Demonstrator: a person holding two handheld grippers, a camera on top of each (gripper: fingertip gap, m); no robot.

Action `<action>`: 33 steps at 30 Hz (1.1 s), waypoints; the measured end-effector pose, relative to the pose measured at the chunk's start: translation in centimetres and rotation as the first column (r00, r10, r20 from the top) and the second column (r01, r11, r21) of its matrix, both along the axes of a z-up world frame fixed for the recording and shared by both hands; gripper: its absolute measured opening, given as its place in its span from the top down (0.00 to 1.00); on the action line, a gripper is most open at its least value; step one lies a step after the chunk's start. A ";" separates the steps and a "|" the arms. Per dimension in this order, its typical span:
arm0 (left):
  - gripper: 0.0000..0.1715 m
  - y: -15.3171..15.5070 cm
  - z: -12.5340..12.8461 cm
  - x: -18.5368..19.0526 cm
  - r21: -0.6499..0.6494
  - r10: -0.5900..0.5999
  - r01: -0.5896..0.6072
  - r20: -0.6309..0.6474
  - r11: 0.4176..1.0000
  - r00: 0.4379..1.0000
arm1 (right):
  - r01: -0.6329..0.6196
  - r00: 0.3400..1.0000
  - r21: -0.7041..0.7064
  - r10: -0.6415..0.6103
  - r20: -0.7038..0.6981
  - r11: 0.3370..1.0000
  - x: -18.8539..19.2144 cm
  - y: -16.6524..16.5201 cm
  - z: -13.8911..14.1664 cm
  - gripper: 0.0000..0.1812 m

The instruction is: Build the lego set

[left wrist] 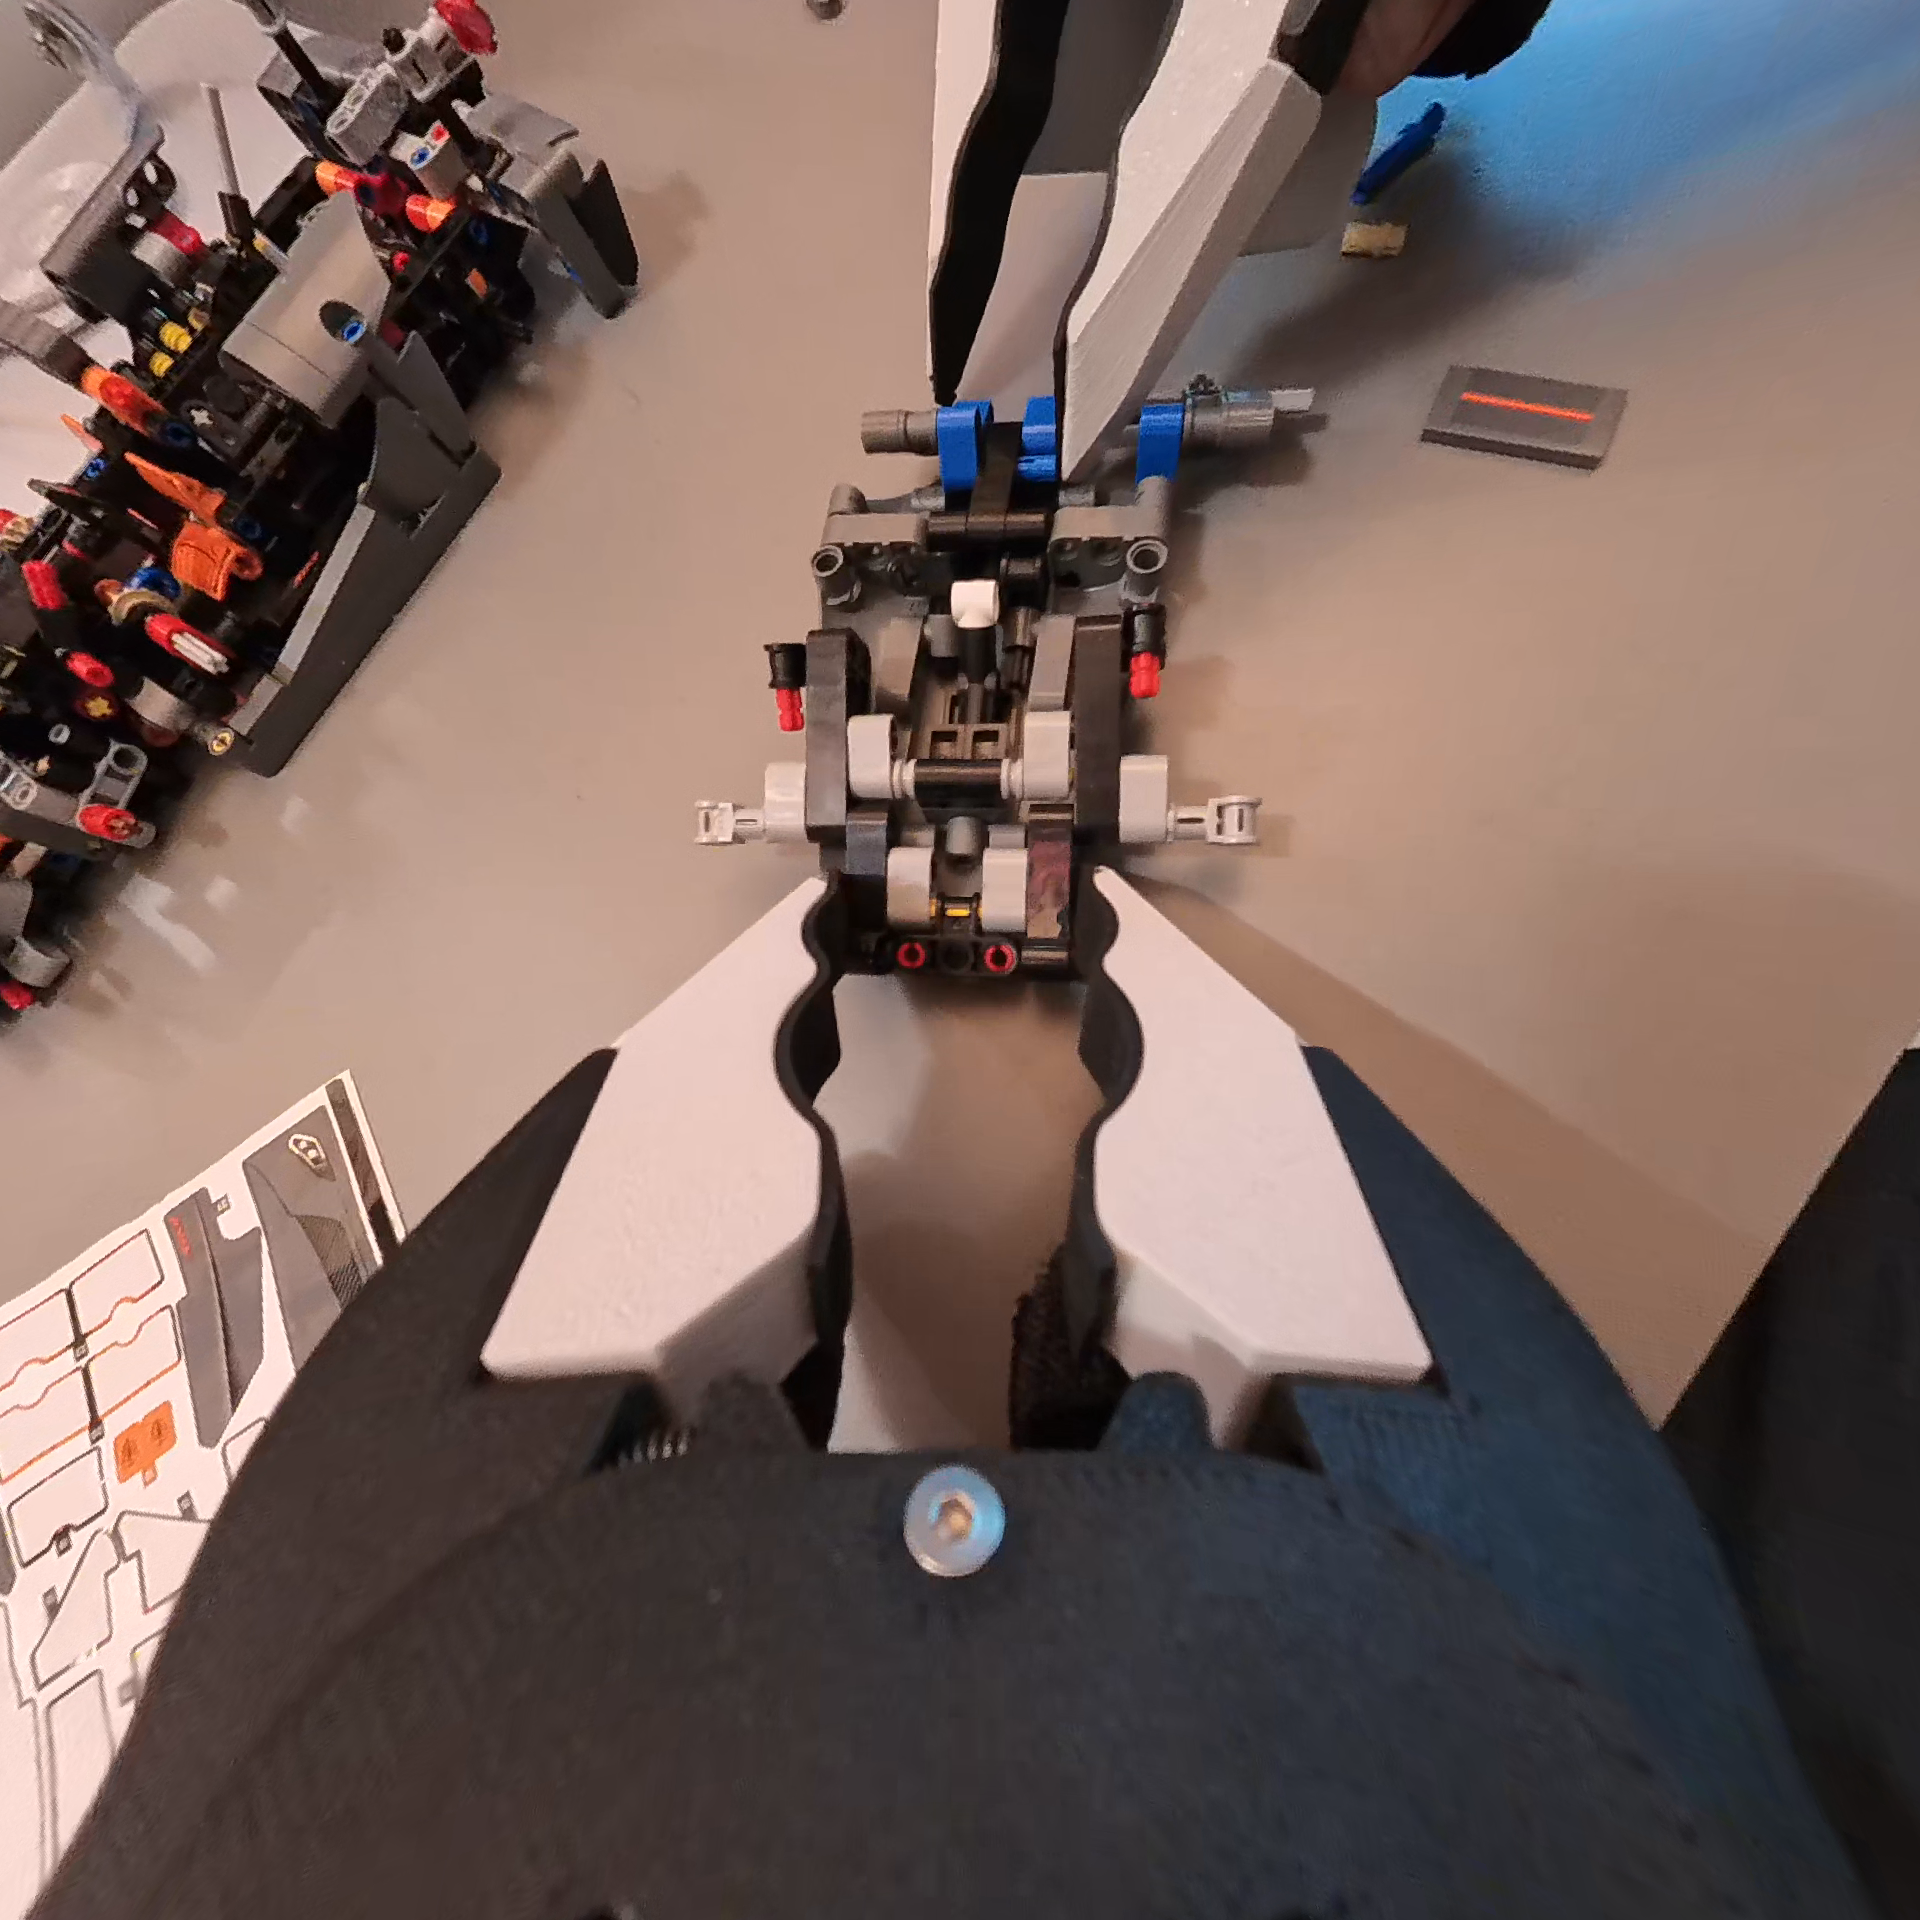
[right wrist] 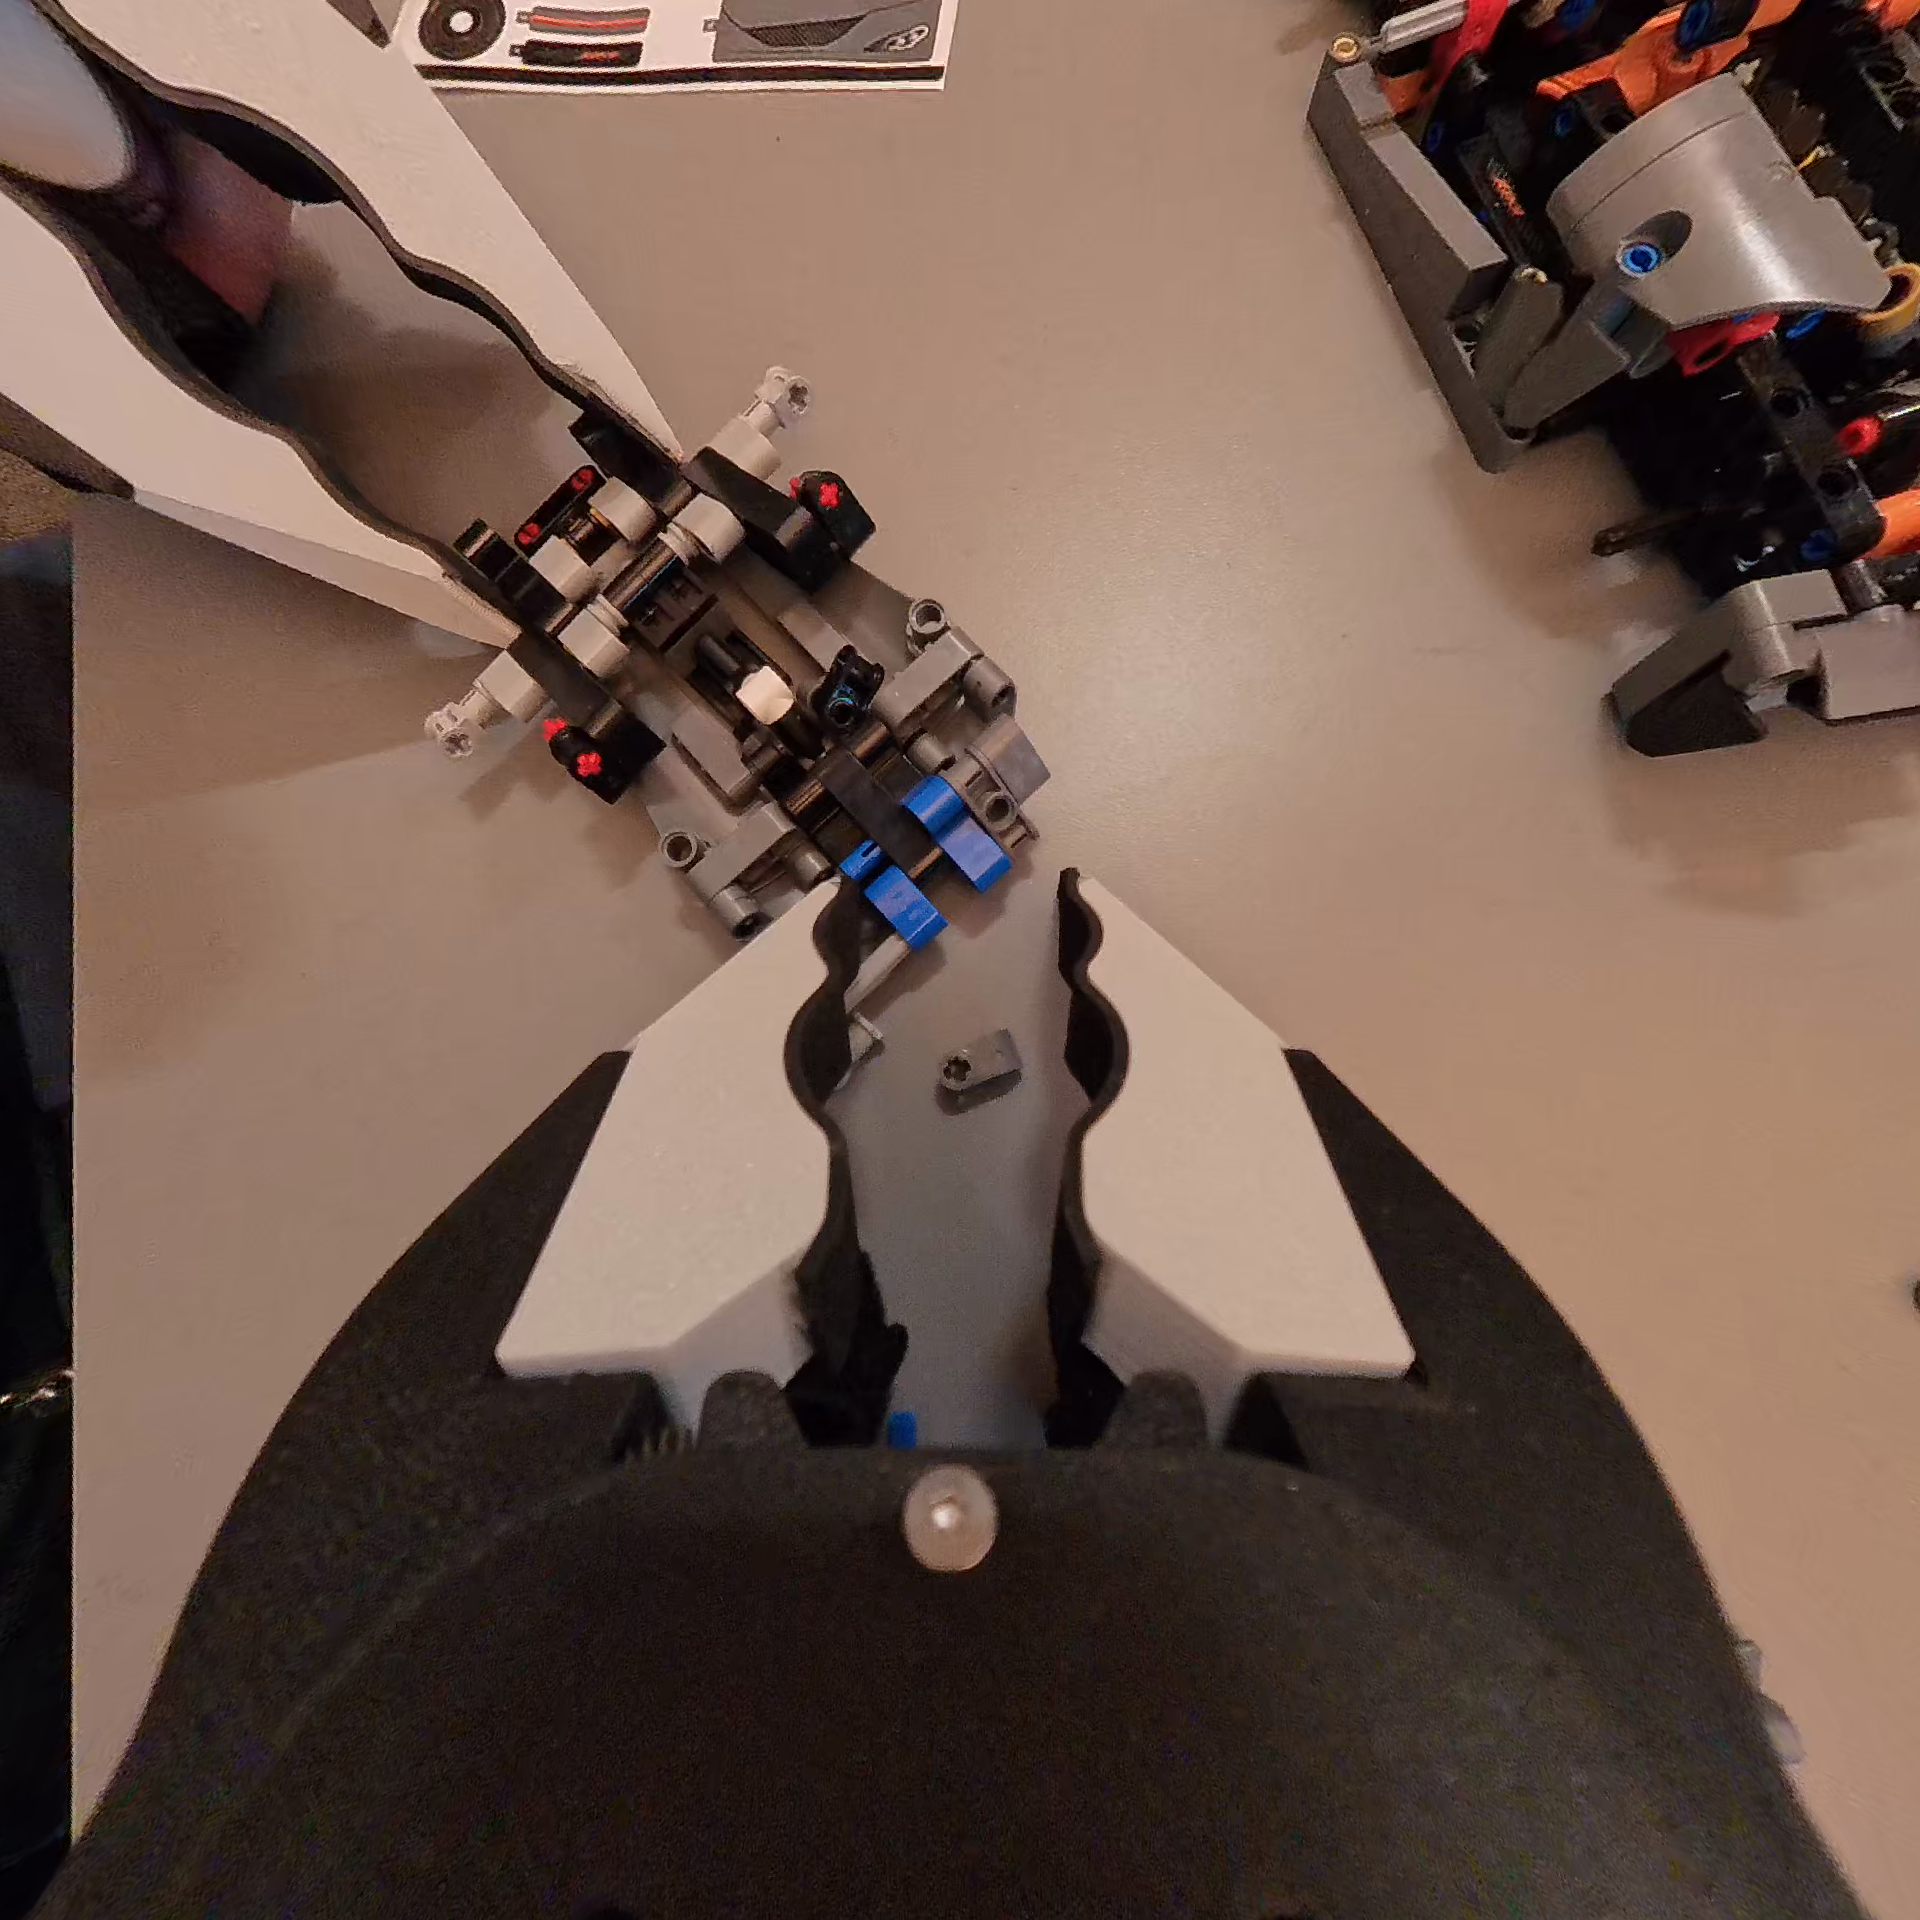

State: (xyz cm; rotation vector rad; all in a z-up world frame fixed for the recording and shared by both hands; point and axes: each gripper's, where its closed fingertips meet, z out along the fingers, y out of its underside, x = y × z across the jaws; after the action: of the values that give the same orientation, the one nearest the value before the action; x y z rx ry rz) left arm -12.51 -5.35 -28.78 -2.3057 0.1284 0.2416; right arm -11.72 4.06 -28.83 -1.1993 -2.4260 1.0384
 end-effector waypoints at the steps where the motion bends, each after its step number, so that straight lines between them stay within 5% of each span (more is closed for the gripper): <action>1: 0.76 0.0 0.0 0.0 0.002 0.000 0.000 -0.007 1.000 1.000 | 0.000 1.000 -0.001 0.000 0.000 1.000 0.0 0.0 0.0 0.80; 20: 0.76 0.4 0.7 -0.1 0.054 0.024 -0.020 -0.063 0.998 0.998 | -0.016 0.998 -0.032 0.014 -0.062 0.999 -0.2 -0.4 1.4 0.79; 25: 0.76 0.8 1.2 -0.2 0.082 0.041 -0.035 -0.069 0.996 0.997 | -0.110 0.990 -0.108 0.100 -0.097 0.988 0.7 -2.4 2.8 0.79; 33: 0.76 1.7 1.2 0.0 0.083 0.044 -0.037 -0.084 0.996 0.996 | -0.229 0.968 -0.008 0.227 -0.105 0.973 1.8 -4.3 1.7 0.80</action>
State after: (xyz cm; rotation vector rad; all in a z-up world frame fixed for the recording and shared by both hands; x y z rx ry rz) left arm -12.53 -3.64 -27.59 -2.2190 0.1130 0.3599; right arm -9.88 -0.22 -27.15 -0.8613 -2.5198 1.1588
